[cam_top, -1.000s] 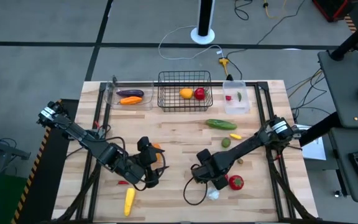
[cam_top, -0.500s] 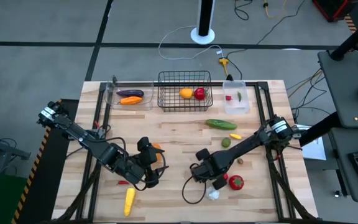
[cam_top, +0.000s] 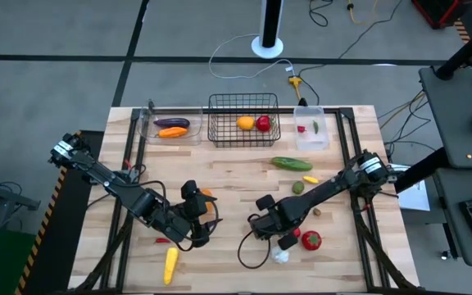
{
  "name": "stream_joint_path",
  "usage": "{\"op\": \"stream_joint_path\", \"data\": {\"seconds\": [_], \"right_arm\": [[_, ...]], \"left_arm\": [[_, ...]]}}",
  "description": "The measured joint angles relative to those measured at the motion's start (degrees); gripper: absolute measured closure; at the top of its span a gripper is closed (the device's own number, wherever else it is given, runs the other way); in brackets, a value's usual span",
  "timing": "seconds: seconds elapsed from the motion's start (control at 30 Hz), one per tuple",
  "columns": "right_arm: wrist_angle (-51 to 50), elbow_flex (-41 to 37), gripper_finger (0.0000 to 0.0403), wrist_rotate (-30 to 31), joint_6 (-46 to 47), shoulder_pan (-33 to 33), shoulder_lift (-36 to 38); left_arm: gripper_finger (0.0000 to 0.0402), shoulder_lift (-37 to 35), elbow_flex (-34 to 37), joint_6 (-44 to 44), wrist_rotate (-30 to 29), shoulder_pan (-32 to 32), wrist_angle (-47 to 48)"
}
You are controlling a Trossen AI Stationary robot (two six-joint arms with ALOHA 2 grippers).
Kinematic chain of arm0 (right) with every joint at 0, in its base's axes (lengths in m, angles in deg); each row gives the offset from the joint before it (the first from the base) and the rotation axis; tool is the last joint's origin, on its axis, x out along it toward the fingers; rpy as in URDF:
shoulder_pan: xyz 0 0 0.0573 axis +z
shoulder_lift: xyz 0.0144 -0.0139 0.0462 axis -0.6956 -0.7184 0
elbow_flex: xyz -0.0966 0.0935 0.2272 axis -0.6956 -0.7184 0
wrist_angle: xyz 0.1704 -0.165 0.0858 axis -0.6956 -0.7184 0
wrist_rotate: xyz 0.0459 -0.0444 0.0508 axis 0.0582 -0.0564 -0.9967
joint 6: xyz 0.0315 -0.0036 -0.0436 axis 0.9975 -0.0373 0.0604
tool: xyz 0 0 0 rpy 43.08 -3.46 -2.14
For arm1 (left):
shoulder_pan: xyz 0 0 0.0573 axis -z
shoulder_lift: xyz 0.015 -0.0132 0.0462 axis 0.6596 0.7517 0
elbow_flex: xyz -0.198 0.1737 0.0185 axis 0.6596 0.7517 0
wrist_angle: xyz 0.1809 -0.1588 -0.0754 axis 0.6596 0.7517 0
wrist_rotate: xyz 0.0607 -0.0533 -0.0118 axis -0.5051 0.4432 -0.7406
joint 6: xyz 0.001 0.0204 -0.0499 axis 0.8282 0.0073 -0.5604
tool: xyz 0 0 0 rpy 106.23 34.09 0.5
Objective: Sort produce into baskets
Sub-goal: Put the right baby corn into the white bin
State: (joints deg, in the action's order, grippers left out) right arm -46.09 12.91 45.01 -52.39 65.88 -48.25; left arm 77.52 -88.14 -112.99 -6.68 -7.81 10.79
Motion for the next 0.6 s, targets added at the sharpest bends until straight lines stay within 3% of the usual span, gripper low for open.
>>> {"op": "stream_joint_path", "data": {"seconds": [0.3,0.6], "right_arm": [[-4.51,0.93,0.0384,8.47,4.84,-5.15,6.79],[-10.91,0.91,0.0384,11.09,20.26,-19.61,17.13]], "left_arm": [[0.0104,0.0,0.0,-0.15,0.0,0.0,0.02],[0.0104,0.0,0.0,-0.15,0.0,-0.02,-0.02]]}}
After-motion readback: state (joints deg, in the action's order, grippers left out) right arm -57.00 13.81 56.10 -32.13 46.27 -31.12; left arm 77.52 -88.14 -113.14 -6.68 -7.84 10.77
